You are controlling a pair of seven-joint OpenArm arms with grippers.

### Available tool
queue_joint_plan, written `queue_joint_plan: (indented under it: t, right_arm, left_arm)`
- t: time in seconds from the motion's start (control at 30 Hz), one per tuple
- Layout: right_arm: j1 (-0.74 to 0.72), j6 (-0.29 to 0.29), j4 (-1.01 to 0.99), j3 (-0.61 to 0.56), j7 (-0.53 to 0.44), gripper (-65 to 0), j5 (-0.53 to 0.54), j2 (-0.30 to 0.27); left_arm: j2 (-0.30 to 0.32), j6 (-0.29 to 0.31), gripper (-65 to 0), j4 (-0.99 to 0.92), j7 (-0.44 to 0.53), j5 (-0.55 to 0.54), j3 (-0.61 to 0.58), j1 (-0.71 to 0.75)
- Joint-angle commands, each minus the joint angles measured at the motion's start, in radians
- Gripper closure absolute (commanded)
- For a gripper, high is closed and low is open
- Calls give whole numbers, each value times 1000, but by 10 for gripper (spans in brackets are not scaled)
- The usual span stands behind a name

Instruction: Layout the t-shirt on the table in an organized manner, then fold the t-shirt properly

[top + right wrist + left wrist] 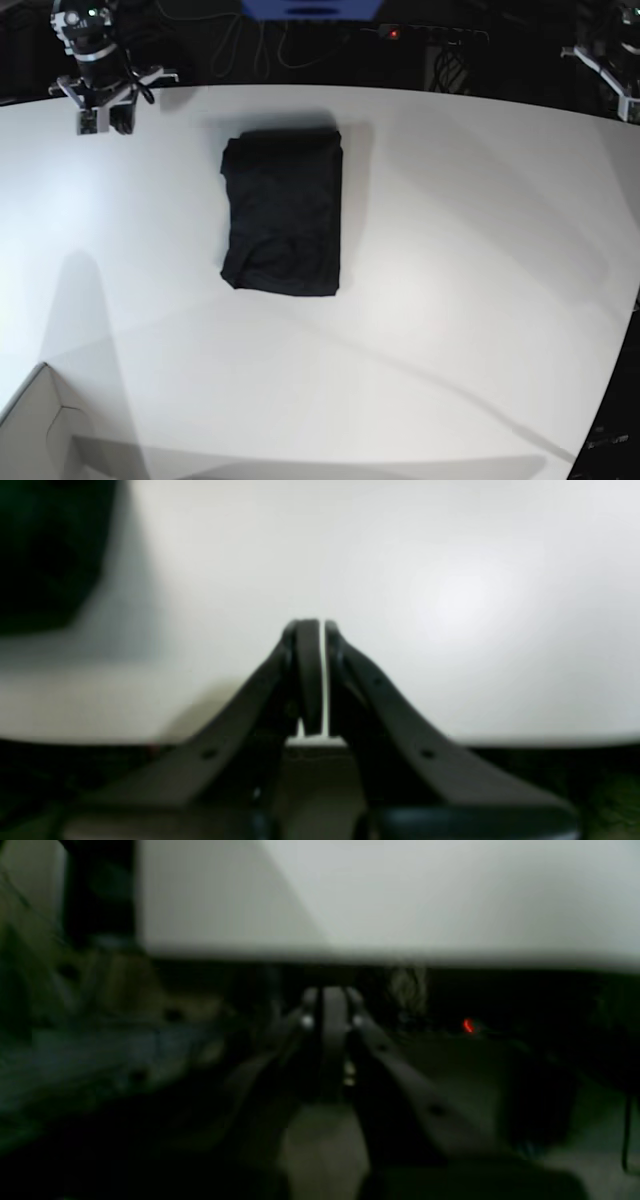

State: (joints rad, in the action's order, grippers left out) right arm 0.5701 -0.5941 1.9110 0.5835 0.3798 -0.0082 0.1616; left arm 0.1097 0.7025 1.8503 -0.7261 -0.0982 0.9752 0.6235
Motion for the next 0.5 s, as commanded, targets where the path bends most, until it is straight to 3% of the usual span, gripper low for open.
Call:
queue_joint_plan:
  t: [0.0, 0.17, 0.3, 0.4, 0.47]
  right_arm:
    - [31, 1, 15, 14, -23, 0, 18, -4]
    - [141, 0, 14, 66, -25, 0, 141, -10]
    - [209, 0, 3, 65, -25, 0, 147, -12]
    - [225, 0, -69, 62, -25, 0, 147, -12]
    - [222, 0, -158, 60, -26, 0, 147, -12]
  left_arm:
    - [-6, -4, -3, 10, 18, -16, 11, 28]
    - [-92, -4, 0, -7, 26, -15, 4, 75]
    - [-130, -4, 0, -125, 26, -7, -40, 60]
    - [-84, -4, 0, -289, 41, -5, -157, 37]
    - [-46, -4, 0, -432, 121, -5, -241, 0]
